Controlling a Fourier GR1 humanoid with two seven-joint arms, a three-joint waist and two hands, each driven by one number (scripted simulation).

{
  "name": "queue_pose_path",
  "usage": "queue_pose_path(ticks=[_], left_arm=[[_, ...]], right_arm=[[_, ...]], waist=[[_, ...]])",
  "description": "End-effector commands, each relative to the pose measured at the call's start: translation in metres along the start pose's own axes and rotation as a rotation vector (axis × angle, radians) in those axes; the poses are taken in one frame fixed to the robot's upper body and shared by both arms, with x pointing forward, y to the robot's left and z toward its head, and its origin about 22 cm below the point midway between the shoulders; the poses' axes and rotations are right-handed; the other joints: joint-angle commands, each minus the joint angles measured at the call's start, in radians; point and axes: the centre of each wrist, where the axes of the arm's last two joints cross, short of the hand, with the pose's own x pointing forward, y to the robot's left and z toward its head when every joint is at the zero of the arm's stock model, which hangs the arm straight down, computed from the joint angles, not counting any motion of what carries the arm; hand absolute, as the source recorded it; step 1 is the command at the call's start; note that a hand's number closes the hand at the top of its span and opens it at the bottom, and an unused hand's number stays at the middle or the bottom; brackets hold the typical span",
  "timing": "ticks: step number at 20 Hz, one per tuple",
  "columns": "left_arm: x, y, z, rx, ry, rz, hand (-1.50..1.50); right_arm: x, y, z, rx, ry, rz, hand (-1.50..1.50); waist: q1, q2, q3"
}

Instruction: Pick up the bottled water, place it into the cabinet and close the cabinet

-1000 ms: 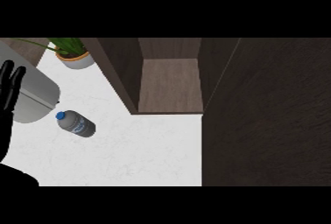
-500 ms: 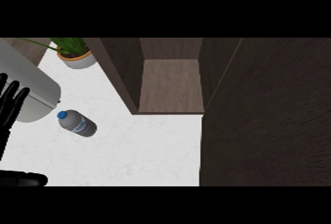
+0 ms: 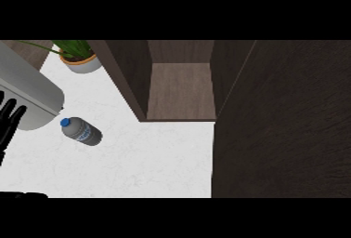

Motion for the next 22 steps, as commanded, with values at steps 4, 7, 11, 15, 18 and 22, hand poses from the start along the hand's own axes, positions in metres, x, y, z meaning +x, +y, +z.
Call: queue_pose_path(ticks=[4,7,11,15,18,22], left_arm=[[-0.014,0.002,0.011,0.050,0.022,-0.033,-1.50],[-0.035,0.016,0.007,0.113,0.043,-0.033,-1.50],[-0.068,0.027,0.012,0.173,0.041,-0.084,-1.50],[-0.106,0.029,0.001,0.119,0.081,-0.084,-1.50],[-0.115,0.021,-0.003,0.122,0.086,-0.064,-1.50],[-0.143,0.034,-0.003,0.136,0.126,-0.056,-1.50]], right_arm=[[0.032,0.014,0.013,-0.011,-0.045,-0.017,-1.50],[0.026,0.016,0.035,-0.013,-0.035,-0.030,-1.50],[0.016,0.011,0.041,-0.004,-0.005,-0.013,-1.50],[0.023,0.007,0.038,0.015,-0.049,-0.007,-1.50],[0.033,0.018,0.041,0.003,-0.056,-0.011,-1.50],[0.020,0.012,0.038,0.014,-0.029,-0.001,-1.50]], waist=[[0.003,0.001,0.000],[-0.013,-0.001,0.000],[-0.014,-0.001,-0.001],[-0.015,0.003,-0.001],[-0.010,0.001,-0.001],[-0.004,0.003,-0.001]])
